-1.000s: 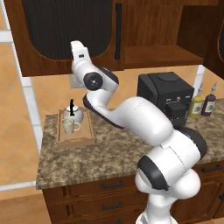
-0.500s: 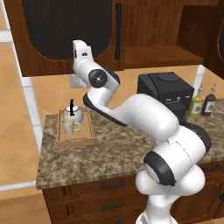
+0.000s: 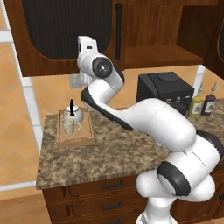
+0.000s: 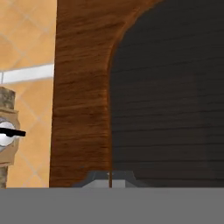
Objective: Pick the kettle from the counter and place it on the tray. Then pick the mug from the cabinet and place it on the tray. Then close the cabinet doors.
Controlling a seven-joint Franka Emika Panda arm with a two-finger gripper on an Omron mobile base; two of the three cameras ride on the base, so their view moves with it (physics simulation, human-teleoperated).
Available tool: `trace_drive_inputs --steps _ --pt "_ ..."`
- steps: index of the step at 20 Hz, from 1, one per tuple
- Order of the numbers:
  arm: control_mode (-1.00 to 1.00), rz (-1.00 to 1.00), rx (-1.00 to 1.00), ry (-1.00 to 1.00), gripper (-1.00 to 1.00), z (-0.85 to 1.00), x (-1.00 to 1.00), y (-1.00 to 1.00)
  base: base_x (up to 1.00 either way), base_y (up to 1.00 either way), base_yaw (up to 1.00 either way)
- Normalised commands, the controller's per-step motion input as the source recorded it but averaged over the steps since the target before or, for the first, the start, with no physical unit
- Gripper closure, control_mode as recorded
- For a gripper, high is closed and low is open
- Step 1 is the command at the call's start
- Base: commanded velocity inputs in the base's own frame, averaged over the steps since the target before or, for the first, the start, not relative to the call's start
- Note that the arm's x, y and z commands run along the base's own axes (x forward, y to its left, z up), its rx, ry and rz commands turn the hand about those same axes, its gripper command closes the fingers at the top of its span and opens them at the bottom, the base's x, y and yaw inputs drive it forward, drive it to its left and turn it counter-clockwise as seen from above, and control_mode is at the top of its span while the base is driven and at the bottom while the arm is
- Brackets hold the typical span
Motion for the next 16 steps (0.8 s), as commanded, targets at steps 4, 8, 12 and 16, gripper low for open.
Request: trace_drive_inputs --steps 4,8,12,16 --pt "-1.00 -0.04 0.02 -0.14 1.00 0.08 -0.94 -0.42 0.00 0.00 0.00" --pt "-1.00 -0.01 0.01 -0.03 1.00 0.31 -1.00 -0.49 0.00 0.00 0.00" --pt "-1.00 0.08 0.00 0.09 1.00 0.19 -1.00 -0.60 0.00 0.00 0.00" --pt "-1.00 0.26 0.00 0.15 1.00 0.00 -0.89 -0.88 0.00 0.00 0.00"
